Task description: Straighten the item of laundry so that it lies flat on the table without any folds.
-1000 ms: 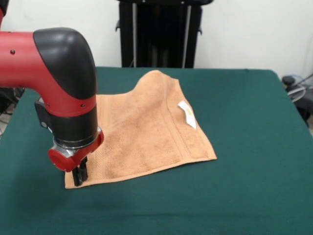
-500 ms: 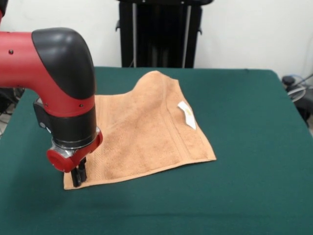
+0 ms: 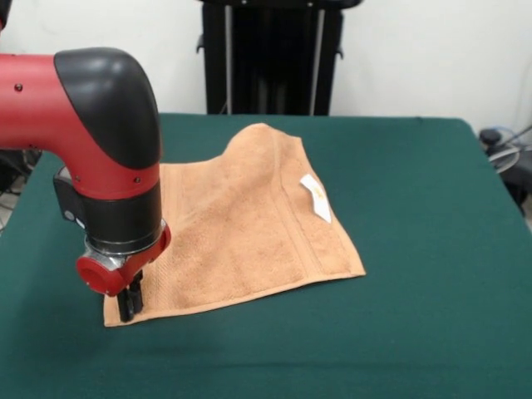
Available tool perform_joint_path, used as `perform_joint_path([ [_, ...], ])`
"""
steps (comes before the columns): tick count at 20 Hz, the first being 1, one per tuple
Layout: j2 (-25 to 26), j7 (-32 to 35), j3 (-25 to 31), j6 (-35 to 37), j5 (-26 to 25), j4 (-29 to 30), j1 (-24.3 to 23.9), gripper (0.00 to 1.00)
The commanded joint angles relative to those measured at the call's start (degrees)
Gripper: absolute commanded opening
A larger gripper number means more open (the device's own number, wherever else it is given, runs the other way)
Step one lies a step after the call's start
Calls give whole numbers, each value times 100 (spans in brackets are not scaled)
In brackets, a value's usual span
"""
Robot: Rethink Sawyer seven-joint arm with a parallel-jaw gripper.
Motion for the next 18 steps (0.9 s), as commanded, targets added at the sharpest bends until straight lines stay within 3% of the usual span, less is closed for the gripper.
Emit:
perform_joint_path([
  [1,1294,-1090,-528,-1604,-1627,-652,-125,0],
  [9,1208,-989,-564,-1488,-1539,-568,-108,0],
  [18,783,-498,-773,-1163,-1360,-136,82,0],
])
